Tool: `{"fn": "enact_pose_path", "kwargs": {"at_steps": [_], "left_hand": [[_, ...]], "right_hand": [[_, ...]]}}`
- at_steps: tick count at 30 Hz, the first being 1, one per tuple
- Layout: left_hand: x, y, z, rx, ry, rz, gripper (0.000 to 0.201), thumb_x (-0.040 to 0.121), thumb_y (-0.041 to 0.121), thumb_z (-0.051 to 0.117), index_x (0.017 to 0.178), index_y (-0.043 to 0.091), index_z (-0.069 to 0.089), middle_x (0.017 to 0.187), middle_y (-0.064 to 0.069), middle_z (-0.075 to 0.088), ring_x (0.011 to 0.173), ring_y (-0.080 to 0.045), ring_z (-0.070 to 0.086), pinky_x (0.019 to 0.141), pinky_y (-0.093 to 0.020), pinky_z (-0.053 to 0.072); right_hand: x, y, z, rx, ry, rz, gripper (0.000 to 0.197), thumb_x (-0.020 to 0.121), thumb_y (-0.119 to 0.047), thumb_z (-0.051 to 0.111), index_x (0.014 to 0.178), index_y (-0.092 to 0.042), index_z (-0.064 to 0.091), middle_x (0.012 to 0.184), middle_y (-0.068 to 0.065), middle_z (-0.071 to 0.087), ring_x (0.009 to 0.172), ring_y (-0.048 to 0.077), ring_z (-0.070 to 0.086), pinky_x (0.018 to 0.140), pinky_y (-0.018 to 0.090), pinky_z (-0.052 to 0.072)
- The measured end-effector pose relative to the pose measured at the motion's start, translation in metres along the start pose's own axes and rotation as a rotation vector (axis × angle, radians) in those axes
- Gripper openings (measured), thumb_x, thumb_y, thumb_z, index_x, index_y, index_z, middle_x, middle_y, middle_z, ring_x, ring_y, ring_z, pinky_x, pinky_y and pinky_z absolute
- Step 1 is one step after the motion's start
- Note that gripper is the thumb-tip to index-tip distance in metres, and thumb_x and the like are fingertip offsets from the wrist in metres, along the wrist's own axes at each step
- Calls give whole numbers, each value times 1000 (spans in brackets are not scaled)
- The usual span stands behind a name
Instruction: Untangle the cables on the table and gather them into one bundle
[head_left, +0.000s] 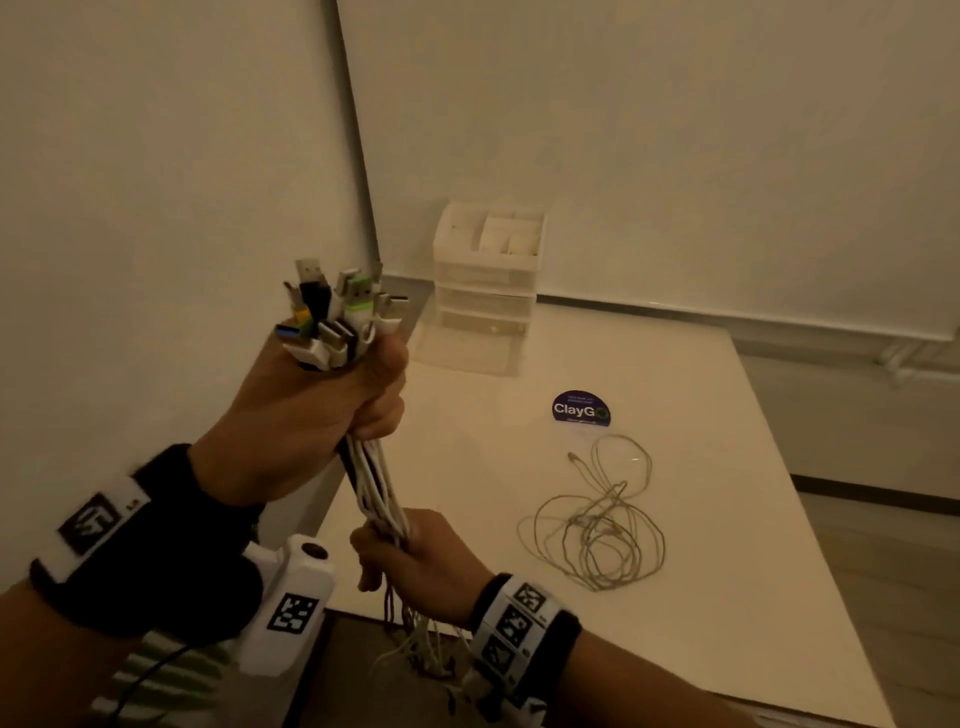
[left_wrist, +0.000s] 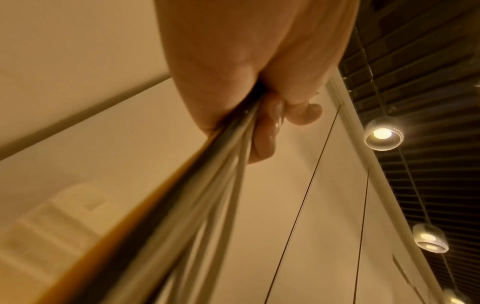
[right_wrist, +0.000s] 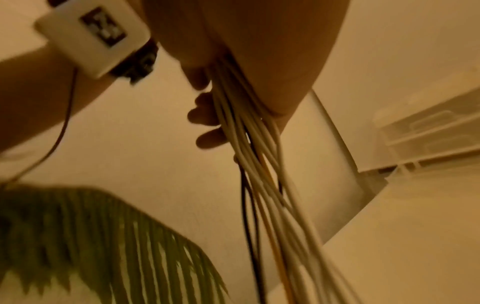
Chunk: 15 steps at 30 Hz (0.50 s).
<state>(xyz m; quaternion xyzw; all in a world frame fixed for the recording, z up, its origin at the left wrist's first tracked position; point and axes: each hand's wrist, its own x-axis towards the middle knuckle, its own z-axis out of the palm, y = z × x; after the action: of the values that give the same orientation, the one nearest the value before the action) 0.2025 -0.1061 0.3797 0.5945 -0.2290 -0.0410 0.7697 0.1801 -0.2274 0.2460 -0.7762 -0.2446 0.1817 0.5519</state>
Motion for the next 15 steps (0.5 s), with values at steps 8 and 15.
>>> {"fn": "enact_pose_path", "kwargs": {"at_steps": [8,15], "left_hand": [[16,-4,13,-49,-26,12,34,76,43,78,68,20,53,55,8,38,42,-5,32,43,-19,32],[26,-13,18,-126,-3,-17,41,74,41,80,69,16,48,53,10,39,39,-3,32,40,-17,30]], "right_hand": [[-1,17,1,147,240,39,47,87,-26,65,49,-13,42,50,2,42,47,9,38,54,25,35],[-1,57,4,168,78,229,63,80,-58,52,54,0,46,55,17,45,48,23,42,55,33,38]]}}
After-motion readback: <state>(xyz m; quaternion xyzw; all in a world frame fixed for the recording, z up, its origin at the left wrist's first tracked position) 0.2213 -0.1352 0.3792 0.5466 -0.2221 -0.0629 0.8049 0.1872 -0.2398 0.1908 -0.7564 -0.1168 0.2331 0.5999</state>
